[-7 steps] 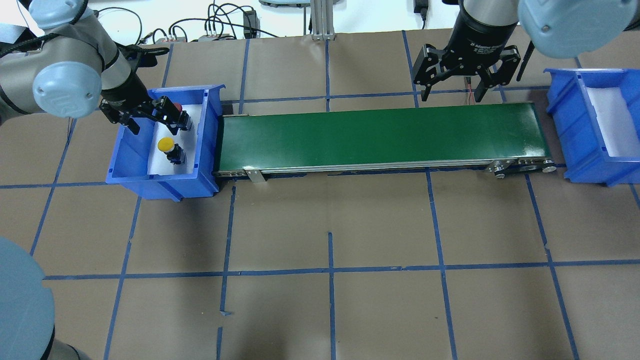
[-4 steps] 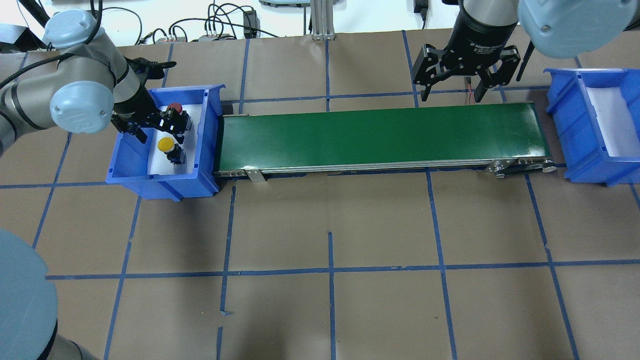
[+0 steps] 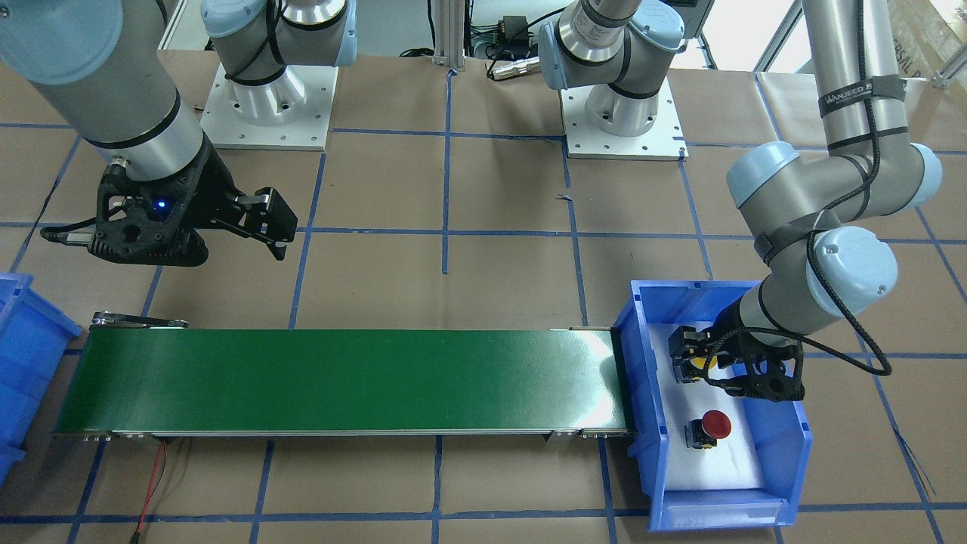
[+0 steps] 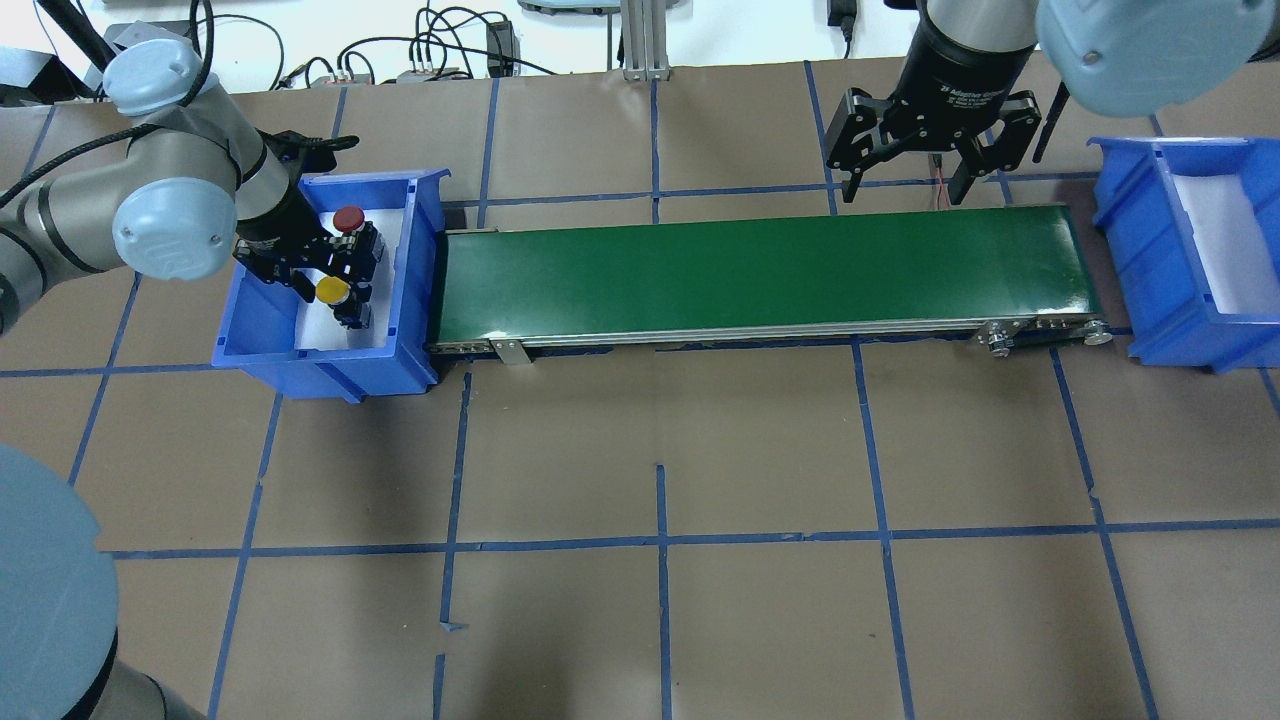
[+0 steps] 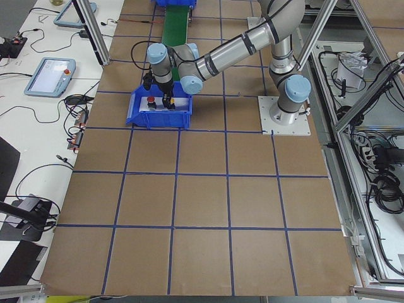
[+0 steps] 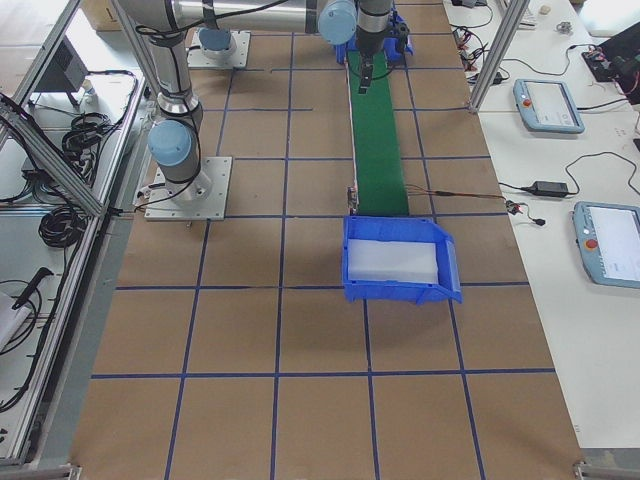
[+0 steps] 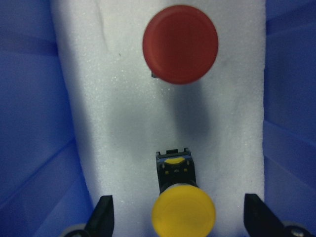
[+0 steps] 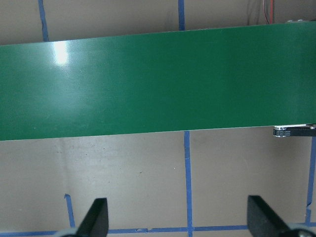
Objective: Transport two buttons from left to right
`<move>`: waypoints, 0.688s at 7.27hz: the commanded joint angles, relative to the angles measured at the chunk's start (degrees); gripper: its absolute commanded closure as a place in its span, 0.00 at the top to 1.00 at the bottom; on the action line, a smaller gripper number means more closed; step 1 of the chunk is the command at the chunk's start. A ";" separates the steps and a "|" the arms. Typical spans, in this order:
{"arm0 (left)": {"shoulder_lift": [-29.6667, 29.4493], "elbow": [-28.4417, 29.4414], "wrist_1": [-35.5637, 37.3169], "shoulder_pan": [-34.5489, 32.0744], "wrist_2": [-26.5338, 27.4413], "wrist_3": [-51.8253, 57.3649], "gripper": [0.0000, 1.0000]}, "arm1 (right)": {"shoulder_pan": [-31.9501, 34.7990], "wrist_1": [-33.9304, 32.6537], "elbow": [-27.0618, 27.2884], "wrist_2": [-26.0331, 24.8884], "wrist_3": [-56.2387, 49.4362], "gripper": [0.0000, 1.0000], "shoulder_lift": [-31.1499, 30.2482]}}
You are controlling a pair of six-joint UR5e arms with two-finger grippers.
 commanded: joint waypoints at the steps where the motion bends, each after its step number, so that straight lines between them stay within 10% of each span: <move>1: -0.87 0.23 -0.46 -0.29 -1.73 -0.84 0.33 | 0.00 0.35 -0.09 -0.09 -0.09 1.00 -0.09; 5: 3.77 10.40 -12.55 -1.08 -1.46 -3.11 0.32 | 0.00 0.35 -0.26 -0.09 -0.17 1.00 -0.09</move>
